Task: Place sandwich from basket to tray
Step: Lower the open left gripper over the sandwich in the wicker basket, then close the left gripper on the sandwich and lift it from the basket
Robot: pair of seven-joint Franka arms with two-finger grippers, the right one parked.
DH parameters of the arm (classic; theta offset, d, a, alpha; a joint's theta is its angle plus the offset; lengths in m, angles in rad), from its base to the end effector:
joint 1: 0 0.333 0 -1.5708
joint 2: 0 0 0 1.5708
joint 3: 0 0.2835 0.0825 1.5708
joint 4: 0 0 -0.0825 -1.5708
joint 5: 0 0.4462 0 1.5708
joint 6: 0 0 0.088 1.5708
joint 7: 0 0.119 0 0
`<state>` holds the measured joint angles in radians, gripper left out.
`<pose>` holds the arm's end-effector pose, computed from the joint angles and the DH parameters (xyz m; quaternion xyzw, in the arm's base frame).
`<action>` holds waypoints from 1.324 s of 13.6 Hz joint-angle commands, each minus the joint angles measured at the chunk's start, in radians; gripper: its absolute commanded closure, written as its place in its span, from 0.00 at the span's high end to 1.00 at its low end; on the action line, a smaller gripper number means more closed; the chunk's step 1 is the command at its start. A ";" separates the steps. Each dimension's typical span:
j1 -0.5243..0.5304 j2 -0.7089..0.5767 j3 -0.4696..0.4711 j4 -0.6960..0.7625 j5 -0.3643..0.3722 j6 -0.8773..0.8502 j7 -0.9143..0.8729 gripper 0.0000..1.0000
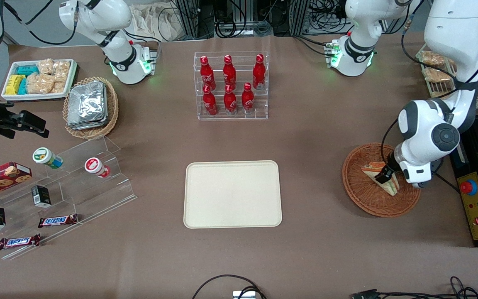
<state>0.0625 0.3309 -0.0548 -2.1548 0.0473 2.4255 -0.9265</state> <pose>0.5884 0.0035 0.1472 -0.9000 -0.4348 0.0239 0.0186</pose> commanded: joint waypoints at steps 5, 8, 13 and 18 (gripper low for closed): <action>0.011 -0.003 -0.008 0.053 0.002 -0.021 0.080 0.00; 0.003 -0.012 -0.014 0.194 0.008 -0.246 0.112 0.00; -0.102 0.017 -0.048 0.506 0.008 -0.628 0.345 0.00; -0.401 0.063 -0.048 0.573 0.005 -0.612 0.348 0.00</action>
<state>-0.2385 0.3374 -0.1186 -1.6400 0.0479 1.8235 -0.5837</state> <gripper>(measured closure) 0.824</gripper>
